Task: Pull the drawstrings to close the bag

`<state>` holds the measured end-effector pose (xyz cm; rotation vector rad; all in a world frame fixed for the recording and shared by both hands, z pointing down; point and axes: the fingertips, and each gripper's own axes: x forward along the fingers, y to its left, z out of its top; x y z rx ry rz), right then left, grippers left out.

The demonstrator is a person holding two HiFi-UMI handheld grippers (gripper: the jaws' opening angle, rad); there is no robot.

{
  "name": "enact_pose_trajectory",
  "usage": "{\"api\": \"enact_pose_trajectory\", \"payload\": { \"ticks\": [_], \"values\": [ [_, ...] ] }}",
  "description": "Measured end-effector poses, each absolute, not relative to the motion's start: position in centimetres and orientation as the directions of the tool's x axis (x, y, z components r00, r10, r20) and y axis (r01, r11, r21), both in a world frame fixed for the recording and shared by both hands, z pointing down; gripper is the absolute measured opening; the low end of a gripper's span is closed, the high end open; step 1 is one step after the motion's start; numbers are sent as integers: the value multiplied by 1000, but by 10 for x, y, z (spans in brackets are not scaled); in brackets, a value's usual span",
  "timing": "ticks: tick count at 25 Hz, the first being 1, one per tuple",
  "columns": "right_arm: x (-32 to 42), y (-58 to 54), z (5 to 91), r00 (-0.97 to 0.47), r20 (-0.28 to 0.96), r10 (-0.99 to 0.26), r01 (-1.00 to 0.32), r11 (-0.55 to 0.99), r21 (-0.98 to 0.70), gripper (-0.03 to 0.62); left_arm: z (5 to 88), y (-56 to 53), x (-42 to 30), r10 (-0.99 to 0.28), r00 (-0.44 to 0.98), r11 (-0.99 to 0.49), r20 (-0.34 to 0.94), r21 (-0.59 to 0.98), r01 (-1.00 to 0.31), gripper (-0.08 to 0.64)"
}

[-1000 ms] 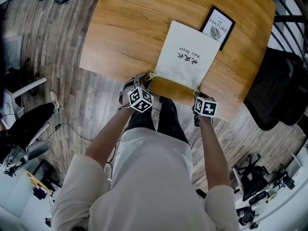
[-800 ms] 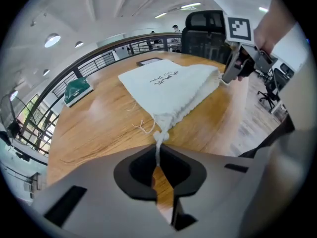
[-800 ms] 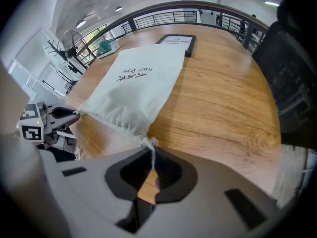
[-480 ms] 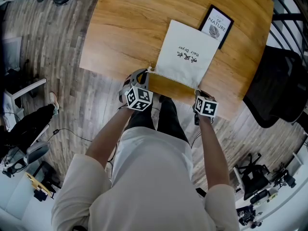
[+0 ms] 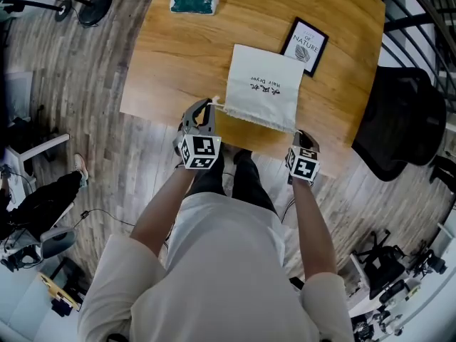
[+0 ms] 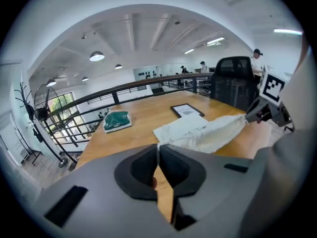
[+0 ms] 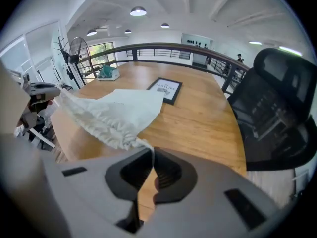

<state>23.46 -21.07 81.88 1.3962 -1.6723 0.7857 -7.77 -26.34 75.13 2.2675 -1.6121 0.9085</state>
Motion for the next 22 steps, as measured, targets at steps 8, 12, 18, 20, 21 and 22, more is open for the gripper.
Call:
{"api": "enact_pose_trajectory", "payload": {
  "ticks": [8, 12, 18, 20, 21, 22],
  "values": [
    [245, -238, 763, -24, 797, -603, -981, 166, 96, 10, 701, -281, -101, -836, 164, -279, 523, -149, -949, 0],
    [249, -245, 734, -20, 768, -640, -982, 158, 105, 10, 678, -283, -103, -844, 167, -275, 510, -143, -951, 0],
    [257, -263, 694, -32, 726, -687, -980, 165, 113, 11, 646, -295, -102, -843, 210, -316, 495, -140, -938, 2],
    [259, -266, 682, -37, 711, -702, -978, 173, 119, 11, 637, -296, -102, -846, 219, -326, 487, -145, -934, 3],
    [260, -268, 676, -39, 703, -710, -977, 175, 123, 11, 632, -297, -101, -848, 223, -329, 481, -148, -933, 3],
    [261, -270, 670, -41, 694, -719, -976, 176, 125, 11, 627, -298, -101, -851, 227, -332, 474, -149, -931, 3]
  ]
}}
